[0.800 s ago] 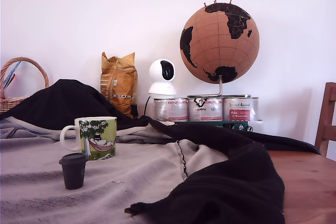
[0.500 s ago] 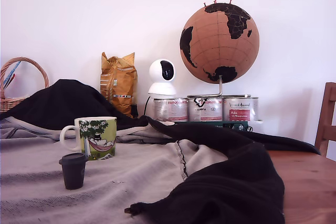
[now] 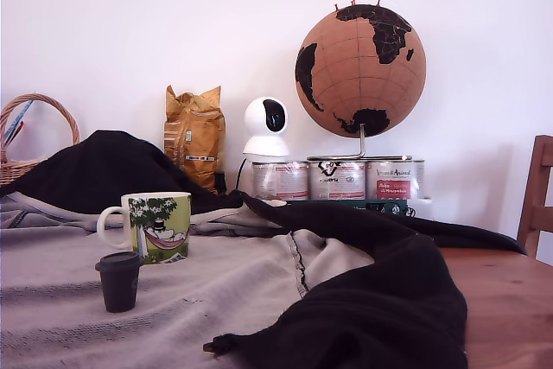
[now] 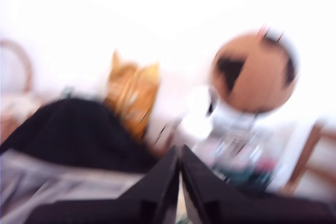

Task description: Pick the grey coffee capsule and place it inside the green coffee cup

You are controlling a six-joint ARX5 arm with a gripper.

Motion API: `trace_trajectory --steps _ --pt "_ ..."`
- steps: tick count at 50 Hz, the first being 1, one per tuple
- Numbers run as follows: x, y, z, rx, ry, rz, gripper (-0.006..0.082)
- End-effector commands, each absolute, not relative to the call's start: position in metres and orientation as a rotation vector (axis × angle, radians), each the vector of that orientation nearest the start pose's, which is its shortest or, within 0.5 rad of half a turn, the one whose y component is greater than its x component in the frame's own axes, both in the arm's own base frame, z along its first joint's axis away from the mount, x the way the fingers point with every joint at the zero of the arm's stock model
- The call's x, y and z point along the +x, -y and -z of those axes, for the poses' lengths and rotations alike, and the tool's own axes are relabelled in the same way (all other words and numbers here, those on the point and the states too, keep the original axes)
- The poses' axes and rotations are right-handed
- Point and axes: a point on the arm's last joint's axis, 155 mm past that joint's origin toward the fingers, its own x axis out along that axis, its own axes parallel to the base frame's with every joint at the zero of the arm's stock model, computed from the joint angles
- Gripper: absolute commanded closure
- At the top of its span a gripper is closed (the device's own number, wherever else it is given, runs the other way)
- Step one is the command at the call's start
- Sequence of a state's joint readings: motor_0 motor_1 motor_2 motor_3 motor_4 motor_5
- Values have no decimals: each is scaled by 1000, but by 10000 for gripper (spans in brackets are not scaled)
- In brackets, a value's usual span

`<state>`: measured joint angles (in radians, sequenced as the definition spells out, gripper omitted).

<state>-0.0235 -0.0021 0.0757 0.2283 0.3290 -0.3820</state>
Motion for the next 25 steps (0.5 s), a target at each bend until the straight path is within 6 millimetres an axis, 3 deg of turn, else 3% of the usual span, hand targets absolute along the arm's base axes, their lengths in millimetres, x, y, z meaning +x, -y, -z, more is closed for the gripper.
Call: trace_trajectory --steps 1,5,16,21,25 --pt "220 76 -260 -355 242 474 790" --pt "220 90 -251 -358 188 540 780" --pt "233 127 -179 -317 -131 644 768" --pt "240 135 -152 -266 -221 637 682" --pt "243 143 -133 -212 -282 647 515"
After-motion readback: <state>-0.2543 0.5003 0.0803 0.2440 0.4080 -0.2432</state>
